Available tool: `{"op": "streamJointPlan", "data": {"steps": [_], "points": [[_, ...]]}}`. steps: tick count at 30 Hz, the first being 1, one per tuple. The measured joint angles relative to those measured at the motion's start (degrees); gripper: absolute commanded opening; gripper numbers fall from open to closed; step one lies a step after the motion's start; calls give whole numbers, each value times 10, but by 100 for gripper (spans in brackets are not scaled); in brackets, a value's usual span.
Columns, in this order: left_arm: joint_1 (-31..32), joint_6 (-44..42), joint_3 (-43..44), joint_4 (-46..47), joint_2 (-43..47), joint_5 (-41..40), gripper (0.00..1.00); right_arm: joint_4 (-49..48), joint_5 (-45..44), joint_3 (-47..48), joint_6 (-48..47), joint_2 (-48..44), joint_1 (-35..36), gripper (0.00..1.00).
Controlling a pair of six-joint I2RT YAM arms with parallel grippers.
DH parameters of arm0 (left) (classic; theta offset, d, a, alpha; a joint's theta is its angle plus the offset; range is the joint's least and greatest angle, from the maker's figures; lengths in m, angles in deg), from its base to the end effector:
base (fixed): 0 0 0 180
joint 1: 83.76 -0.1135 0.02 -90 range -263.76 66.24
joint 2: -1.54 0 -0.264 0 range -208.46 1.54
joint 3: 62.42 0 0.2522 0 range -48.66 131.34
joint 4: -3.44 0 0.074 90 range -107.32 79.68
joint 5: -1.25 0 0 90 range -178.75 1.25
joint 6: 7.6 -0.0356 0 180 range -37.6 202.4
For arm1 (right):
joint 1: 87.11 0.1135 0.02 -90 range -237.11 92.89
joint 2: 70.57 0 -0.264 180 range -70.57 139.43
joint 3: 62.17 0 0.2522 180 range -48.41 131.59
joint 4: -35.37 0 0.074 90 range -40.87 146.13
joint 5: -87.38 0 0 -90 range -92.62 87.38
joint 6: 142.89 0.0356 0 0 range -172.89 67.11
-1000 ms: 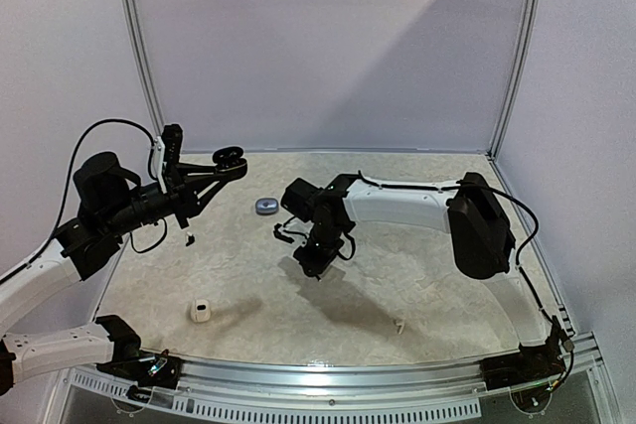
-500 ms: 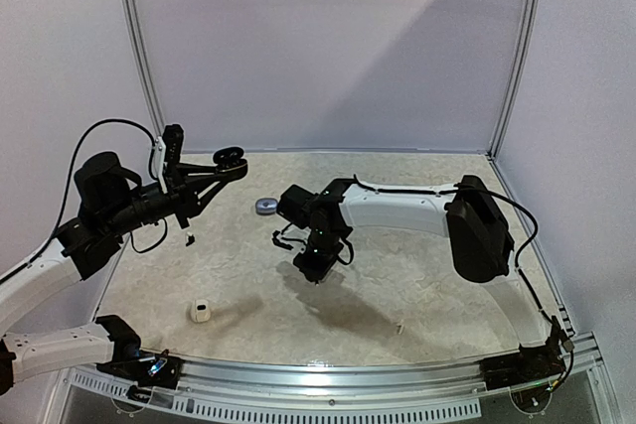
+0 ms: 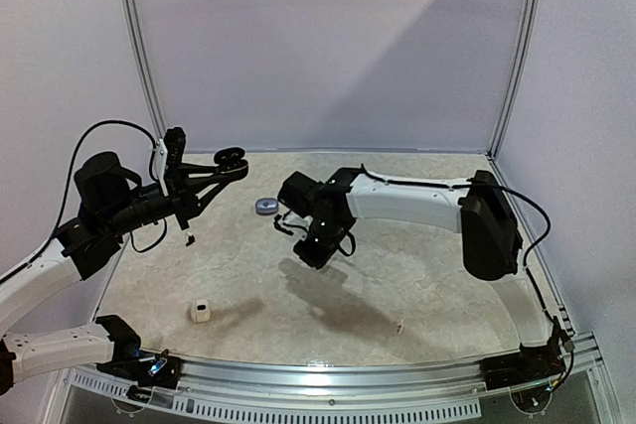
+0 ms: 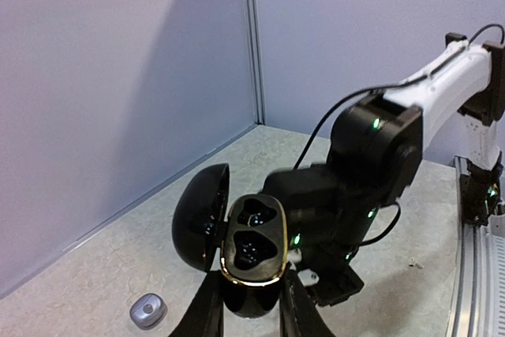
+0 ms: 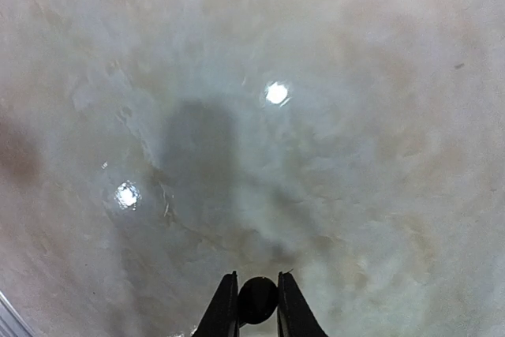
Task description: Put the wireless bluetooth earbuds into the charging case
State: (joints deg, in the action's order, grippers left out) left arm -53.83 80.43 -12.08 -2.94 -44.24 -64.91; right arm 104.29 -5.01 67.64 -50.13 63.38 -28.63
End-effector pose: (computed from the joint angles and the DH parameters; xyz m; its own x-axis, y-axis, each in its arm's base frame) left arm 0.1608 -0.1092 0.3194 0.0002 0.0362 -0.9993 0.8069 0.5902 0.0215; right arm 0.2557 0.4141 0.1805 -0.5402 -0.7889 -0.2930 -0.8203 0.5713 -0.0258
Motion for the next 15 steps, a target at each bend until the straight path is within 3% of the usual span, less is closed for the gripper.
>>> {"op": "streamJointPlan", "data": {"steps": [6,11,15], "points": [[5,-43,4,4,0,0,0,-93,-94,-19,-18,-178,3,0],[33,-84,26,12,0,-14,0,-305,-158,-83,-92,-360,33,0],[46,-104,47,25,-6,-21,0,-462,-149,-129,-146,-410,59,0]]}}
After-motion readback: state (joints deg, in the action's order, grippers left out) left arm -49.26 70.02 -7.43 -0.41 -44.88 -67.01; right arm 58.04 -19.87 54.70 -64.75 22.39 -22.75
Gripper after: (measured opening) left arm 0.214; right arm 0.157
